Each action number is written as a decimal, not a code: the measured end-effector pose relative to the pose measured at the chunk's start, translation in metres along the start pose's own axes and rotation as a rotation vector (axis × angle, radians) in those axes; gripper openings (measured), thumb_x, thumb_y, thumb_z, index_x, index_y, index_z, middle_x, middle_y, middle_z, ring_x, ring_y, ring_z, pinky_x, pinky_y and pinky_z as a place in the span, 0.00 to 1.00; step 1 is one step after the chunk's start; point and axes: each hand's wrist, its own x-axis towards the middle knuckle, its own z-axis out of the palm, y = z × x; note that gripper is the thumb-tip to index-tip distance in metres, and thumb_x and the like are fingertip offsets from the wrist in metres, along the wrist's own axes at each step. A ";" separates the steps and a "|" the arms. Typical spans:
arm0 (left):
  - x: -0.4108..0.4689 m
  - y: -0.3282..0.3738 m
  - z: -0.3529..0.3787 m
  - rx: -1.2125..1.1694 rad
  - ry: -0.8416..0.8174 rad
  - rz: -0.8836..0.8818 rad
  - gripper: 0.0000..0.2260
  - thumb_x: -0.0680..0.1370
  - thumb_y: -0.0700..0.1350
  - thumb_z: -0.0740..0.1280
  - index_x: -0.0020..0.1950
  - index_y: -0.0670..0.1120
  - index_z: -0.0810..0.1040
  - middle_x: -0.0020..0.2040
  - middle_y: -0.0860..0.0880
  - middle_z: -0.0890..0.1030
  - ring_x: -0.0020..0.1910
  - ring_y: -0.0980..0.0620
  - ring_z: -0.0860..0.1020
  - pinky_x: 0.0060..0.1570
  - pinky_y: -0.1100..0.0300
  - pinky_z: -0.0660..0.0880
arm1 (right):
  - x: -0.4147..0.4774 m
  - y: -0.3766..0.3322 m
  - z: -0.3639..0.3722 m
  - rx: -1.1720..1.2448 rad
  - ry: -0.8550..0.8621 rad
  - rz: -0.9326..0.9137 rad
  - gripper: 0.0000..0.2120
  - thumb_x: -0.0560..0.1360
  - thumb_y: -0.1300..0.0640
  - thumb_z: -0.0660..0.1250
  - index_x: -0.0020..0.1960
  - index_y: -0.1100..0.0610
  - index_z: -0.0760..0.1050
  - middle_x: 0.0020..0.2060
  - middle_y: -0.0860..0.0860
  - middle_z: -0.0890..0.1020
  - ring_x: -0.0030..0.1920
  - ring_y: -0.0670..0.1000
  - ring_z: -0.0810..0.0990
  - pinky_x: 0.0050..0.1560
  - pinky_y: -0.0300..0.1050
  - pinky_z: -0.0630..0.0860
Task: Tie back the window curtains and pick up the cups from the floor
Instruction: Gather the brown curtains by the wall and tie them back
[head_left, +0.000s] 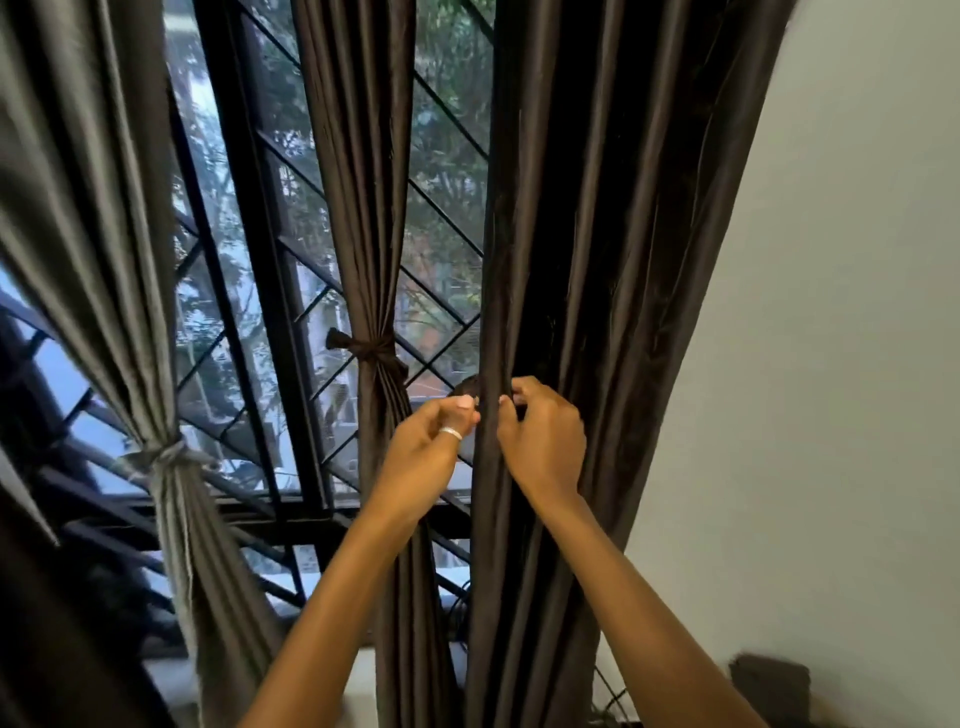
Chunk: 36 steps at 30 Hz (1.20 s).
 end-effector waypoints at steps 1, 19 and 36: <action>-0.002 0.000 -0.003 0.031 0.025 0.027 0.10 0.82 0.55 0.62 0.55 0.55 0.81 0.53 0.58 0.84 0.56 0.63 0.80 0.61 0.58 0.74 | -0.005 -0.003 0.003 0.028 -0.010 -0.020 0.07 0.78 0.54 0.68 0.55 0.53 0.81 0.47 0.52 0.85 0.46 0.57 0.84 0.39 0.52 0.80; 0.021 0.019 -0.031 0.683 0.432 0.230 0.09 0.79 0.53 0.67 0.54 0.53 0.84 0.41 0.51 0.85 0.45 0.47 0.83 0.38 0.59 0.70 | -0.044 -0.056 0.033 0.173 -0.076 -0.119 0.05 0.78 0.60 0.65 0.45 0.56 0.79 0.38 0.52 0.79 0.35 0.54 0.79 0.31 0.51 0.76; 0.052 0.003 -0.065 0.615 0.239 0.321 0.10 0.81 0.52 0.66 0.43 0.49 0.78 0.34 0.51 0.81 0.35 0.53 0.78 0.36 0.54 0.73 | -0.006 0.014 -0.072 0.040 0.048 0.225 0.24 0.74 0.44 0.74 0.65 0.52 0.74 0.51 0.44 0.81 0.50 0.44 0.80 0.53 0.42 0.79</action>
